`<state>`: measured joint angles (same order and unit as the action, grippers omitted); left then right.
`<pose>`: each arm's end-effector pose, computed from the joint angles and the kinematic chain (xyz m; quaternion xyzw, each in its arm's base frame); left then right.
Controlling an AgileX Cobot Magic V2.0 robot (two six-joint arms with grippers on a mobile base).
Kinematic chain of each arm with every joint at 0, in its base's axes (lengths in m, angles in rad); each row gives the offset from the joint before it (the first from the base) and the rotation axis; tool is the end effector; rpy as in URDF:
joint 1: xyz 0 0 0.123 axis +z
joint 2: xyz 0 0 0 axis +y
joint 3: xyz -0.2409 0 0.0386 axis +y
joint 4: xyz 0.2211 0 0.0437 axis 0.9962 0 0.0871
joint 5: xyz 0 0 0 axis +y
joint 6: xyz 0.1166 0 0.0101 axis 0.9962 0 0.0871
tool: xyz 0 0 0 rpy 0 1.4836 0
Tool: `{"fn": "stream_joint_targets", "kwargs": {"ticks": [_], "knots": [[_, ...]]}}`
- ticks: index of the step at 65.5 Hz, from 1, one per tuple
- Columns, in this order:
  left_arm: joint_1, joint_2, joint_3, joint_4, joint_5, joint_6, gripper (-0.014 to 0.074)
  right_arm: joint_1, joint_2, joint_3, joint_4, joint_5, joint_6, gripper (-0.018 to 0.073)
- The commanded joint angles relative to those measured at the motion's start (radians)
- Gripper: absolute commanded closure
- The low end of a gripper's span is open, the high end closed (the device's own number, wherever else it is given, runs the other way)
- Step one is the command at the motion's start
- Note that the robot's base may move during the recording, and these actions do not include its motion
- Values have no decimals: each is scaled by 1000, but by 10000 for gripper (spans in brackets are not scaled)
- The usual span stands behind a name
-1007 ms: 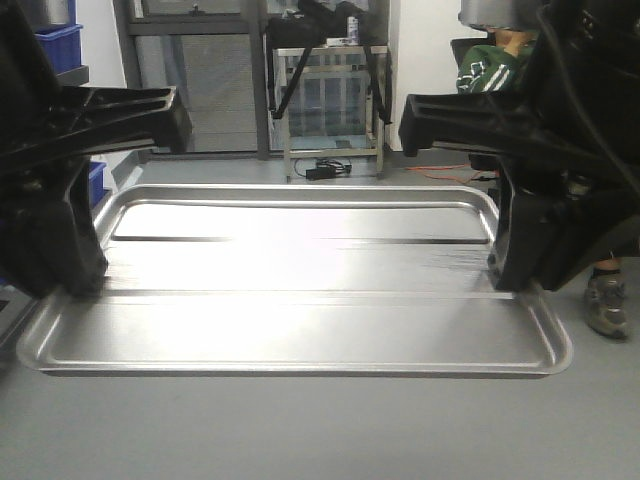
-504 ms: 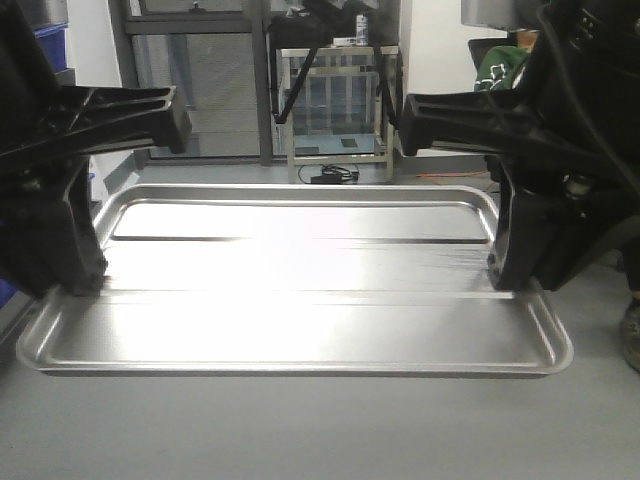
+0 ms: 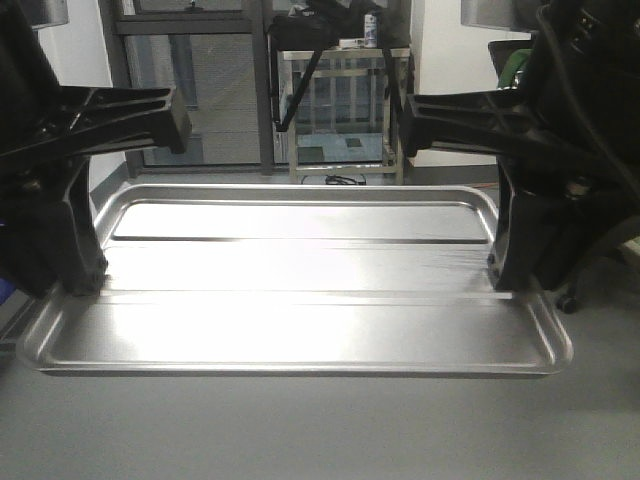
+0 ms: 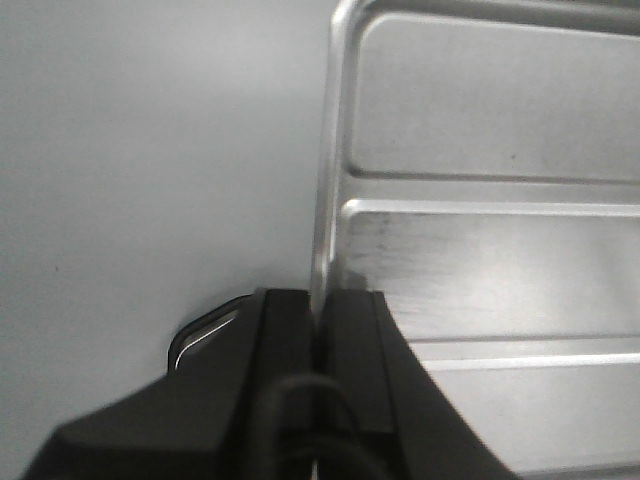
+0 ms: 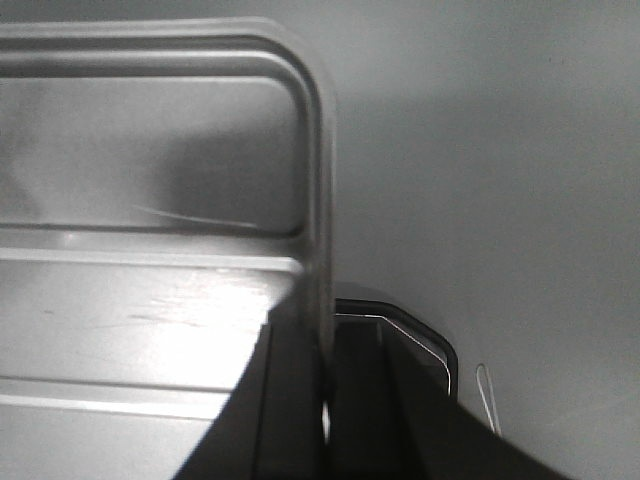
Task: Grab silver tray and place in blue box
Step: 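Hold the tray level with both grippers while the base drives away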
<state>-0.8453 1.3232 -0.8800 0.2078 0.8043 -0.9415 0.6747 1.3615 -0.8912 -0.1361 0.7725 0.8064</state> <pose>0.1750 -0.1711 0.2050 0.0083 0.9753 -0.1029 0.1955 0.2037 0.1488 0.1990 0.0265 0.9766 0.0971 0.1899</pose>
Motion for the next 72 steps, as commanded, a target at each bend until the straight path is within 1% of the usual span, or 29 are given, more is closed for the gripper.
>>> {"fn": "stream_joint_targets", "kwargs": {"ticks": [1, 72], "knots": [[-6, -33, -24, 32, 0, -7, 700, -5, -35, -24, -37, -6, -5, 511], [-6, -33, -24, 32, 0, -7, 700, -5, -35, -24, -37, -4, -5, 511]]}}
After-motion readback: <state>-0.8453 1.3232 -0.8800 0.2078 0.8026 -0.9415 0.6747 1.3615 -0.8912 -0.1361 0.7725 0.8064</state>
